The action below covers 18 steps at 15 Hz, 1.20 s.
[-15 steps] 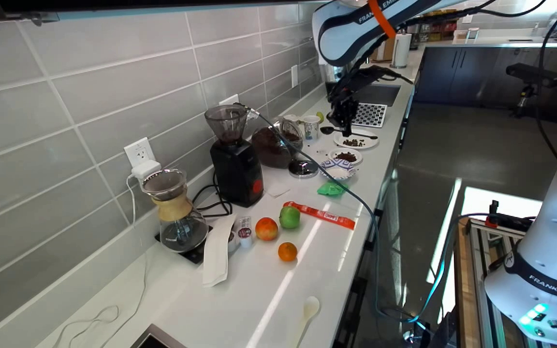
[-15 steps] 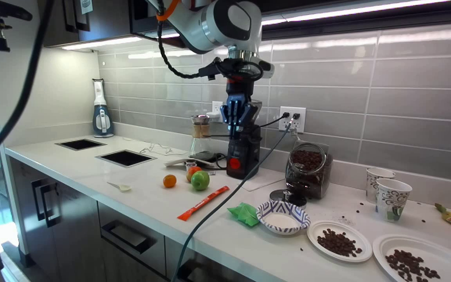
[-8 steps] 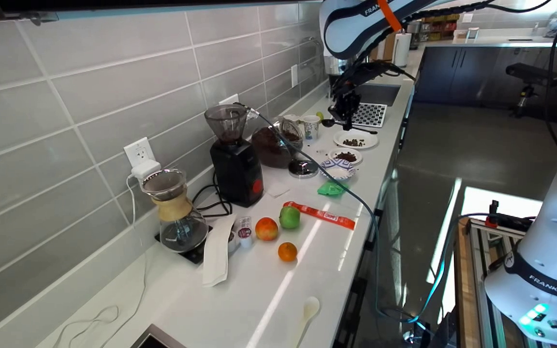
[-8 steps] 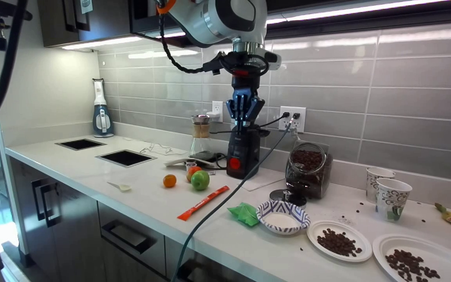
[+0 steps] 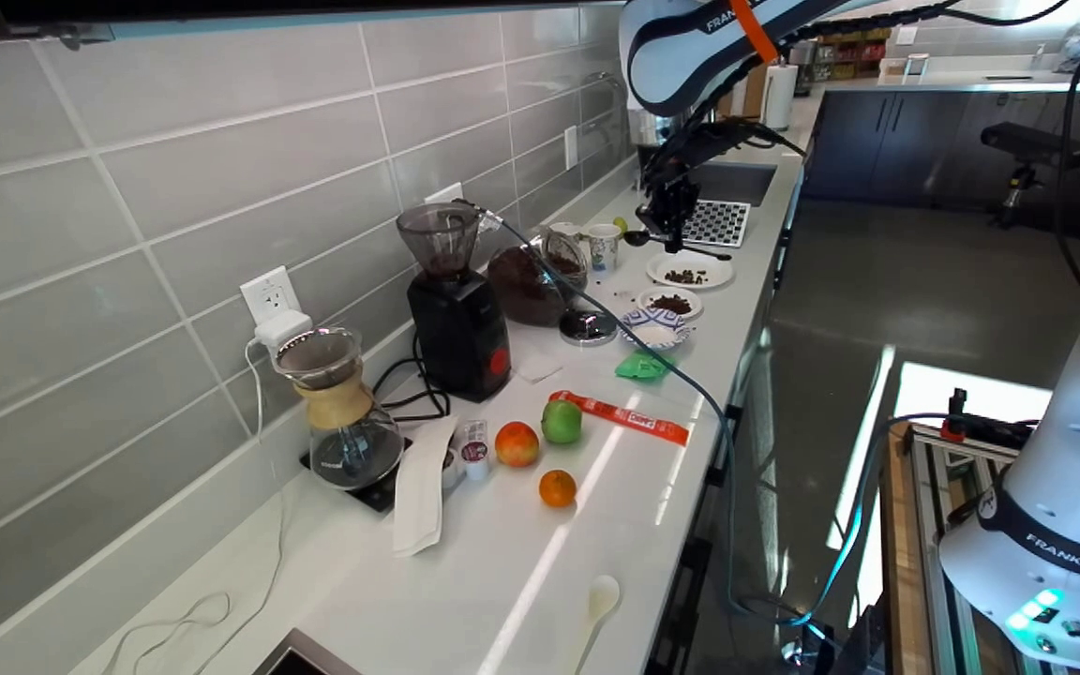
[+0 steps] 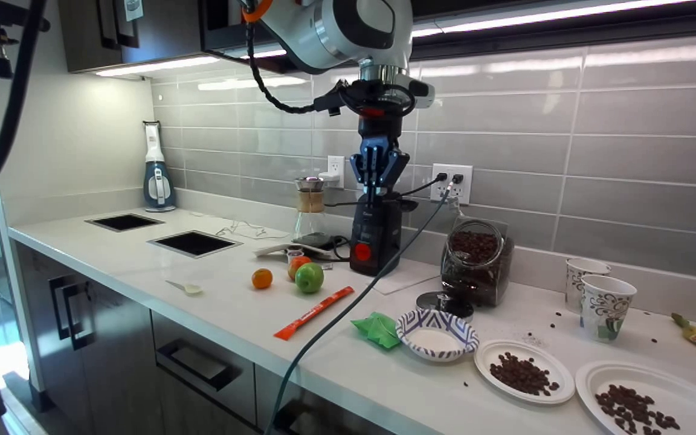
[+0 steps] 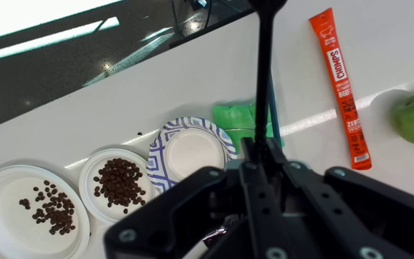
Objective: Use the black ladle to take some coffee beans from the glass container and place them in the black and white bowl.
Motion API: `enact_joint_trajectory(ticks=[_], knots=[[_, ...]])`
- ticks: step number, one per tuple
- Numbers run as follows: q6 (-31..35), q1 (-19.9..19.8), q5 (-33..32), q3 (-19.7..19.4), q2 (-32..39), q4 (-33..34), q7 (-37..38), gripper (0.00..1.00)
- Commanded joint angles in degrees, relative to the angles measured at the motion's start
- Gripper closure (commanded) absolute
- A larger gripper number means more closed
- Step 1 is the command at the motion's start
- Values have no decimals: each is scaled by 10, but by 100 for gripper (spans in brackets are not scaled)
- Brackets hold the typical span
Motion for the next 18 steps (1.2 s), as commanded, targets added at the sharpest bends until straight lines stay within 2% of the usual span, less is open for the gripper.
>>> enact_joint_trajectory(ticks=[1, 4, 8, 13, 14, 15, 18], knots=[[-12, -6, -54, -7, 52, 59, 38, 98], [-30, -5, -146, -15, 110, 118, 22, 98], [-1, -6, -223, -19, 179, 172, -52, 98], [83, -7, -249, -12, 236, 209, -97, 98], [77, -5, -250, -13, 255, 226, -101, 98], [71, -3, -237, -15, 219, 192, -85, 91], [71, -3, -239, -15, 247, 216, -92, 91]])
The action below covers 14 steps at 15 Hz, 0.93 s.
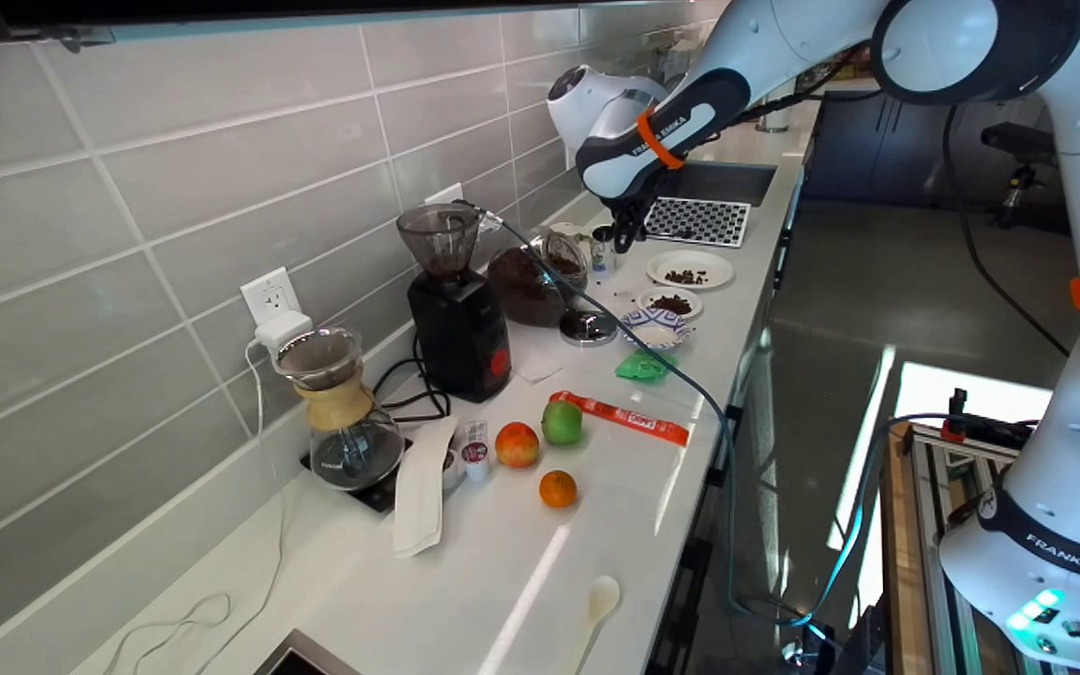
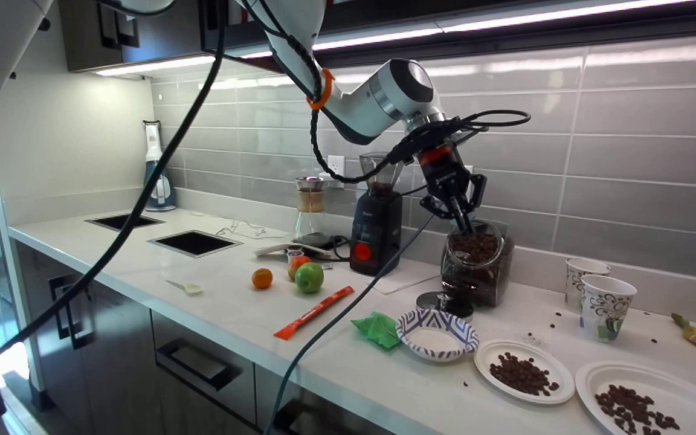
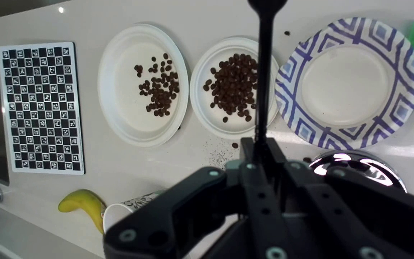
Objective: Use the black ladle to take some coffee beans from the glass container and place them in the black and white bowl.
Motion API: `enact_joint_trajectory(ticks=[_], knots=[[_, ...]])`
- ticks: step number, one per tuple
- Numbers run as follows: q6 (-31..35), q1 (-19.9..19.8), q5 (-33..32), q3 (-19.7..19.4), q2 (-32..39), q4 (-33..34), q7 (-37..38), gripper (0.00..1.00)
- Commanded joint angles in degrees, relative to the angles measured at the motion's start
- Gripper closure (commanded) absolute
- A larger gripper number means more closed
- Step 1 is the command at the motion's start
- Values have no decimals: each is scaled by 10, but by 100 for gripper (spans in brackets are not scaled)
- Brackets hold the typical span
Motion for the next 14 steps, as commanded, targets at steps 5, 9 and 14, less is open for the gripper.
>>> enact_joint_trajectory(ticks=[5, 9, 14], knots=[[-24, 7, -2, -4, 36, 37, 0, 98], [-38, 6, 0, 0, 90, 87, -22, 98], [-18, 2, 3, 4, 131, 132, -62, 98]])
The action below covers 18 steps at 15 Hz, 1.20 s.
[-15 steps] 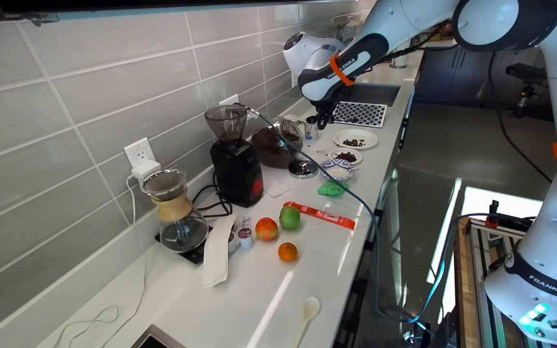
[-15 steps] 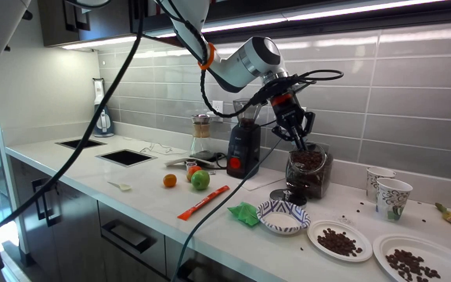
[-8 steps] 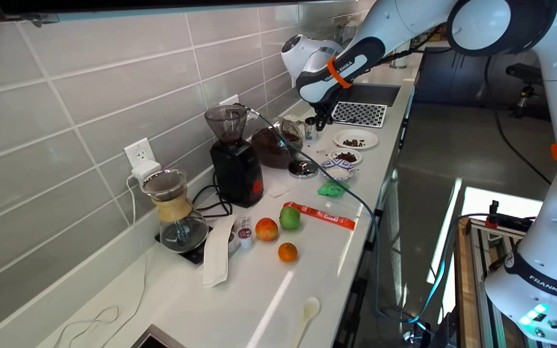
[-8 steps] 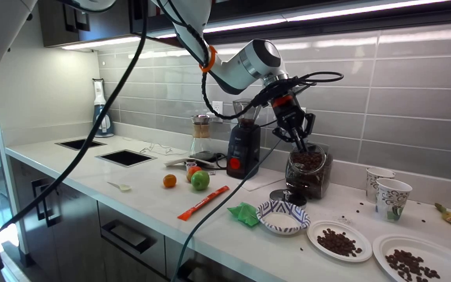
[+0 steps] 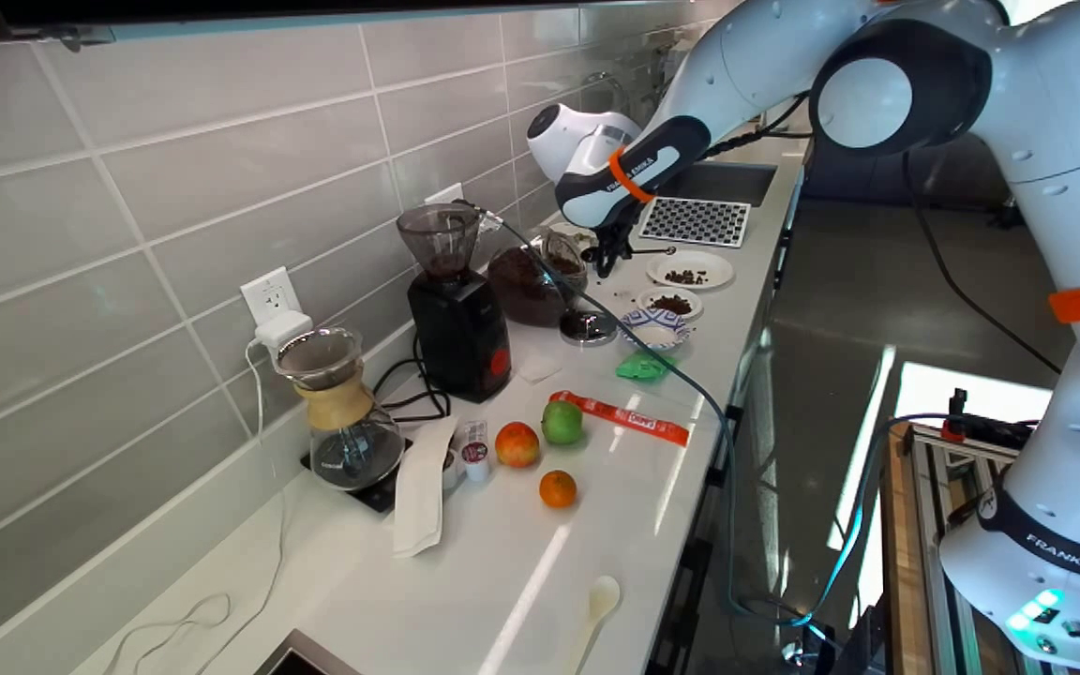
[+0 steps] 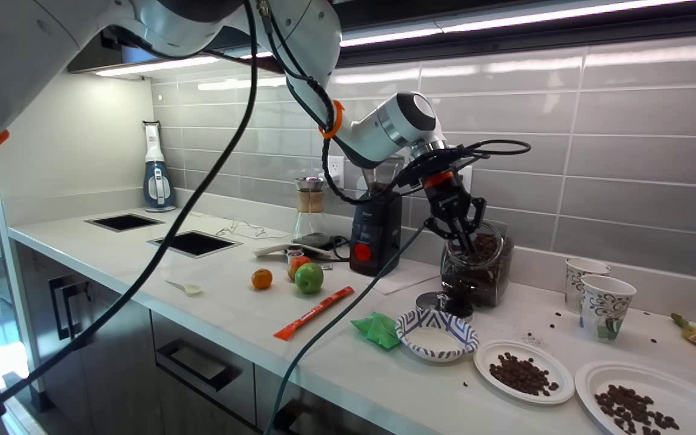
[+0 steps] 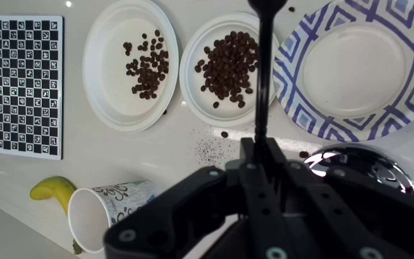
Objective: Use the black ladle to take some coffee beans from the glass container and place them in the black and white bowl.
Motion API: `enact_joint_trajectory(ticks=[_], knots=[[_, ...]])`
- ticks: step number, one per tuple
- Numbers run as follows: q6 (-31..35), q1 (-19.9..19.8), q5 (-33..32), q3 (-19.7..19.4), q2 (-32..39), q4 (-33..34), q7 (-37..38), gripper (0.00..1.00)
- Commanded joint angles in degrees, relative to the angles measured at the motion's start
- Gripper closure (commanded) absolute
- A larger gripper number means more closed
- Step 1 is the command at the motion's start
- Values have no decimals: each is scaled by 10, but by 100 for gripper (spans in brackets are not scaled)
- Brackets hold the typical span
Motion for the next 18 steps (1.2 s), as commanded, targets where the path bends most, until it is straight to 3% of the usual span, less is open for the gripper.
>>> enact_joint_trajectory(ticks=[1, 13, 18], knots=[[0, -2, 1, 4, 38, 51, -42, 98], [-14, 4, -15, -8, 150, 198, -137, 98], [-16, 19, -60, -25, 190, 251, -151, 98]])
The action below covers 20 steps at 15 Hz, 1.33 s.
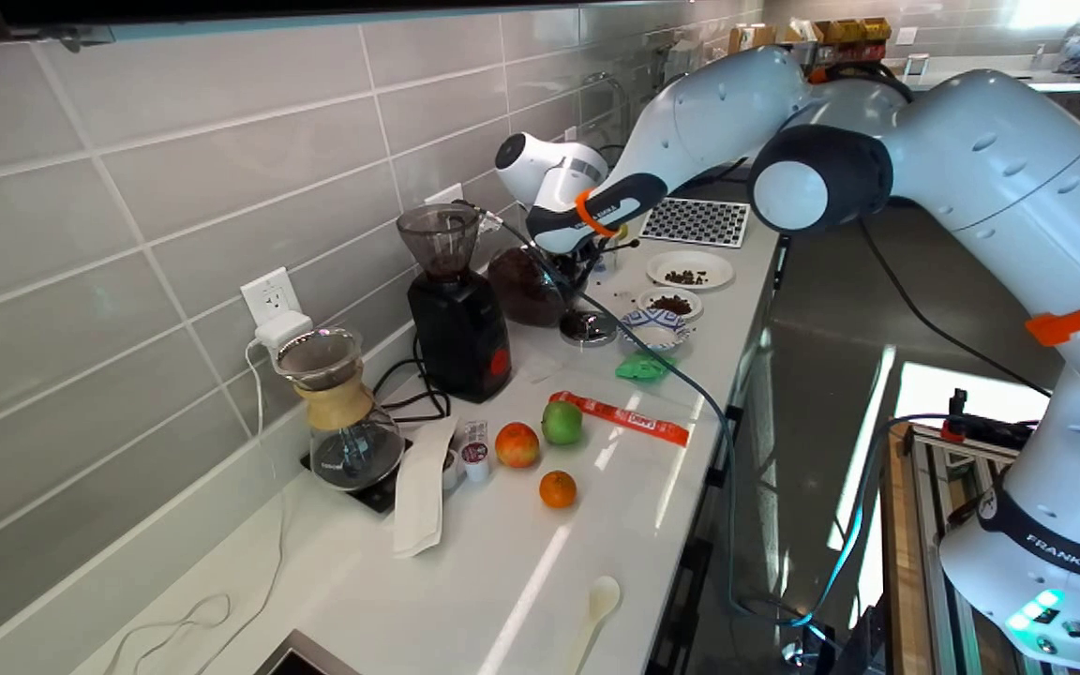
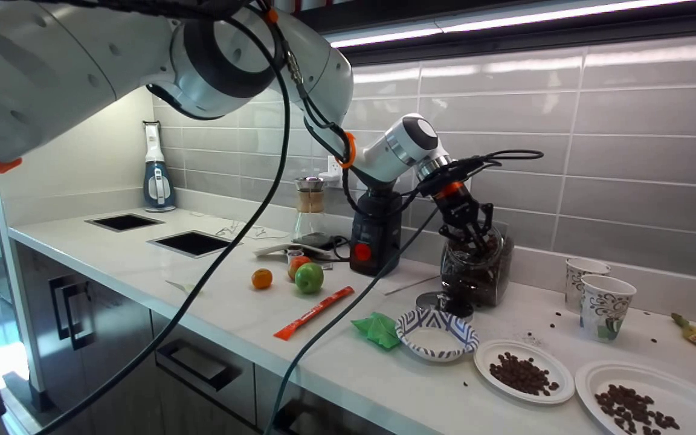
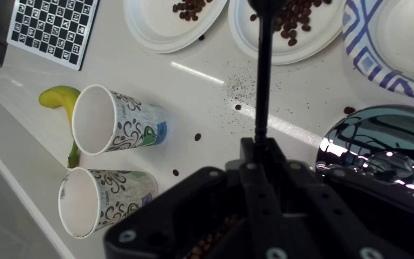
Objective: Use the black ladle to take some coffee beans from the glass container and place them in the black and white bowl.
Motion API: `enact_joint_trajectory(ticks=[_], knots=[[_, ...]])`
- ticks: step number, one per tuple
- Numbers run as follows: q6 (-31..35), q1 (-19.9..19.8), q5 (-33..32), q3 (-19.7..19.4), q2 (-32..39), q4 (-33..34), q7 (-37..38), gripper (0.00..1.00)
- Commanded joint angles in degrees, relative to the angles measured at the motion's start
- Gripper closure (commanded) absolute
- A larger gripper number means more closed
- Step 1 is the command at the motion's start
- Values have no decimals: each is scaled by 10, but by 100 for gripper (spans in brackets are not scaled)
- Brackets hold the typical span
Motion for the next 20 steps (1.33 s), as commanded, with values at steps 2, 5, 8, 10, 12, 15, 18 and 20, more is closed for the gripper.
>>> enact_joint_trajectory(ticks=[2, 5, 8, 10, 12, 15, 18, 20], knots=[[-34, 18, -42, -20, 50, 71, -10, 98], [-68, 22, -42, -12, 60, 86, -24, 98], [-97, 30, -49, -15, 80, 110, -30, 98], [-110, 33, -62, -20, 94, 126, -26, 98], [-121, 35, -73, -24, 106, 142, -18, 98], [-135, 33, -82, -25, 114, 156, -24, 98], [-152, 33, -82, -23, 125, 166, -25, 98], [-167, 33, -81, -22, 134, 171, -25, 98]])
